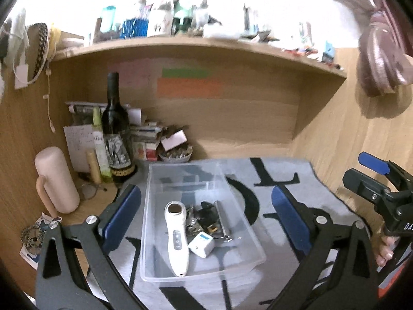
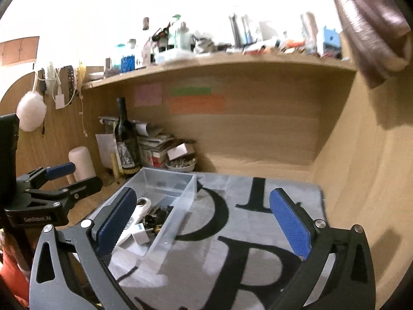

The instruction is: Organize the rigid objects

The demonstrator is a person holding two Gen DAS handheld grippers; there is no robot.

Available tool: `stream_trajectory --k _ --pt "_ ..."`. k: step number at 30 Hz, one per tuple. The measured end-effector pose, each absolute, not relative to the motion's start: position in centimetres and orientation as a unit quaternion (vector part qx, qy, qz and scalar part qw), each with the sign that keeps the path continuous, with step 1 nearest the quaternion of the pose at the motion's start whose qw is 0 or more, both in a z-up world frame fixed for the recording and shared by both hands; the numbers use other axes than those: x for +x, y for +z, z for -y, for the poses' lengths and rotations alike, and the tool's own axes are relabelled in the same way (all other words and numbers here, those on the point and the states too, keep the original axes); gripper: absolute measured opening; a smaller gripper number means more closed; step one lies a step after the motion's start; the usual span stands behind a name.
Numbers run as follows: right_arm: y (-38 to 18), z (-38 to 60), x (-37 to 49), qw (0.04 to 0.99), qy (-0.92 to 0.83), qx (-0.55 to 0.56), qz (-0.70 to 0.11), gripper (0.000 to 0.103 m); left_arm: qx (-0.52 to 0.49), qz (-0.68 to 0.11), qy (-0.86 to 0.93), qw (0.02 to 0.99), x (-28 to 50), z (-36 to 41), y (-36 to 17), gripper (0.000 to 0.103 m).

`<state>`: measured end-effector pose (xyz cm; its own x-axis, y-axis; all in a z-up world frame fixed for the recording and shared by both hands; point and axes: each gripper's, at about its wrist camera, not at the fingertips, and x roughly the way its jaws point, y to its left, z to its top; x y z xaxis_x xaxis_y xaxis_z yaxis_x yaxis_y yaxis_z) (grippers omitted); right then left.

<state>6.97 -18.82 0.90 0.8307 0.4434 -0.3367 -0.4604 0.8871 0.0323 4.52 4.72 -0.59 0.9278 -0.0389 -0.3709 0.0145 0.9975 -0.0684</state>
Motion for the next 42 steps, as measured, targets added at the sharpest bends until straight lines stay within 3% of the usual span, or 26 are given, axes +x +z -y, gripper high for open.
stream_trajectory --k 8,42 --pt "1.0 19.7 5.7 0.96 0.234 -0.014 -0.154 0.103 -0.039 -0.155 -0.014 0.987 2.1 -3.3 0.3 0.103" --pt "0.6 19.6 6.0 0.959 0.234 -0.011 -0.162 0.103 -0.037 -0.159 -0.022 0.986 1.9 -3.0 0.2 0.103"
